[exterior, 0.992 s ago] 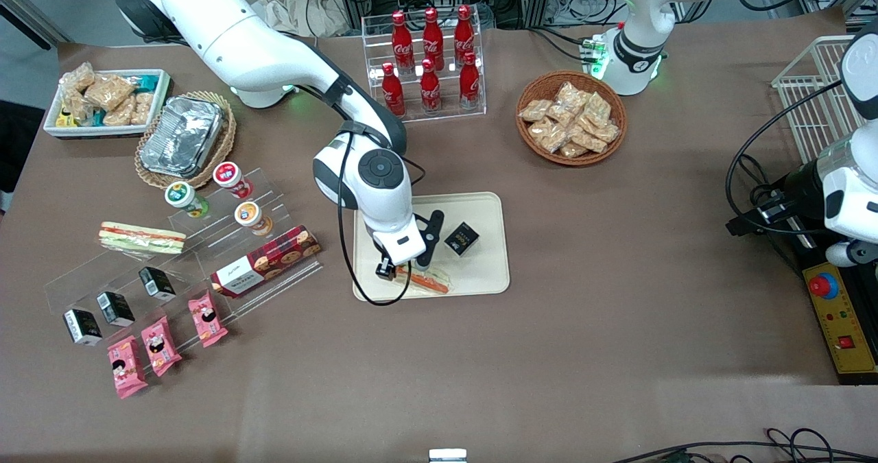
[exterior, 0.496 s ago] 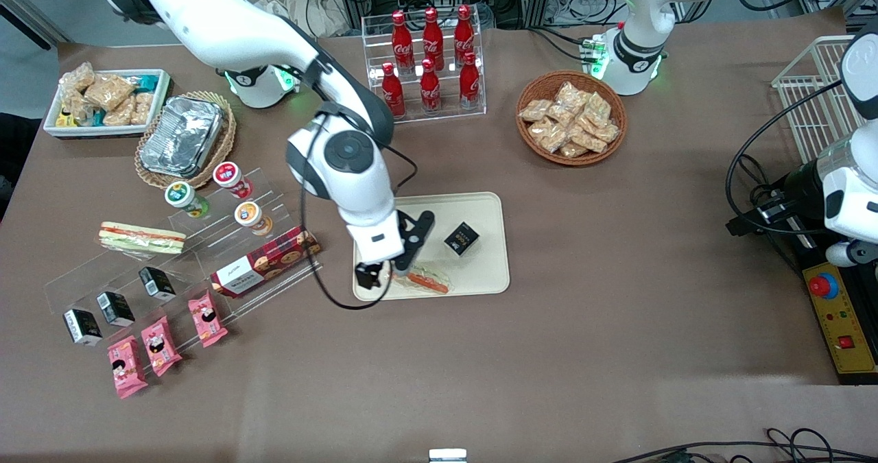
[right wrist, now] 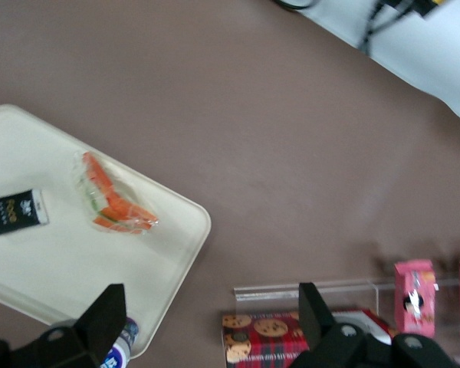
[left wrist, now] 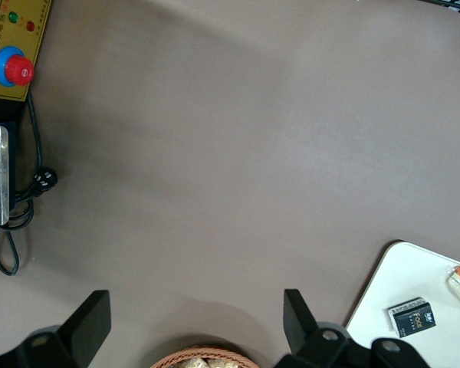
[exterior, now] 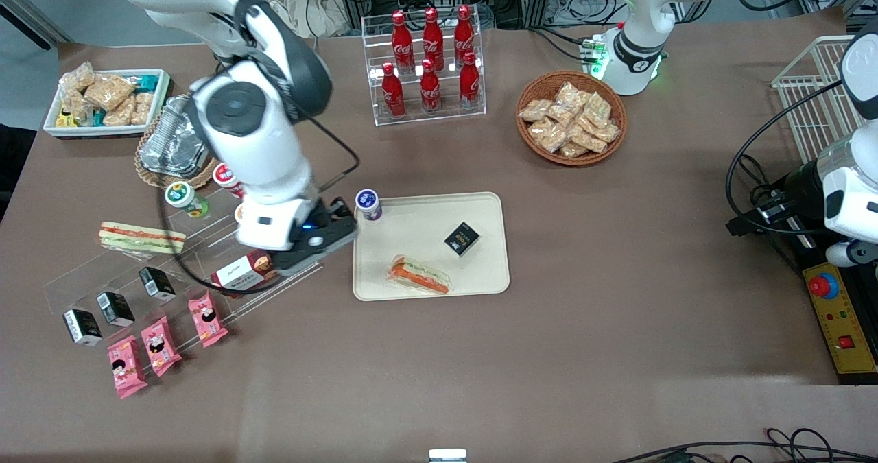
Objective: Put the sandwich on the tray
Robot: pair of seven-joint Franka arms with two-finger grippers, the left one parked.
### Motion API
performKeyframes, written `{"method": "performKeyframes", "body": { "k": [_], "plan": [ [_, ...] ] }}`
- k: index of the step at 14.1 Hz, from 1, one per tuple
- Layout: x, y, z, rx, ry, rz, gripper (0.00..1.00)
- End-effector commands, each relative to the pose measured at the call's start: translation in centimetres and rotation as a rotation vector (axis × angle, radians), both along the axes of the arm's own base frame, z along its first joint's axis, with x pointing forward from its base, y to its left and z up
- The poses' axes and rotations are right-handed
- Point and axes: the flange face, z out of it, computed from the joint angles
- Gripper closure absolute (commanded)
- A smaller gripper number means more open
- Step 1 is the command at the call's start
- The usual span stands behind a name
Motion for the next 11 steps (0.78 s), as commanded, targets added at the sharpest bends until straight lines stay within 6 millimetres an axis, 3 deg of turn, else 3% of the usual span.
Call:
{"method": "performKeyframes", "body": {
  "k": [1, 5, 11],
  "plan": [
    [-0.3, -5.1, 3.3, 0.051, 0.021, -0.214, 0.0],
    [0.1, -12.7, 6.0, 0.041, 0.03, -0.416, 0.0],
    [0.3, -21.7, 7.3, 0.052, 0.083, -0.573, 0.0]
  ]
}}
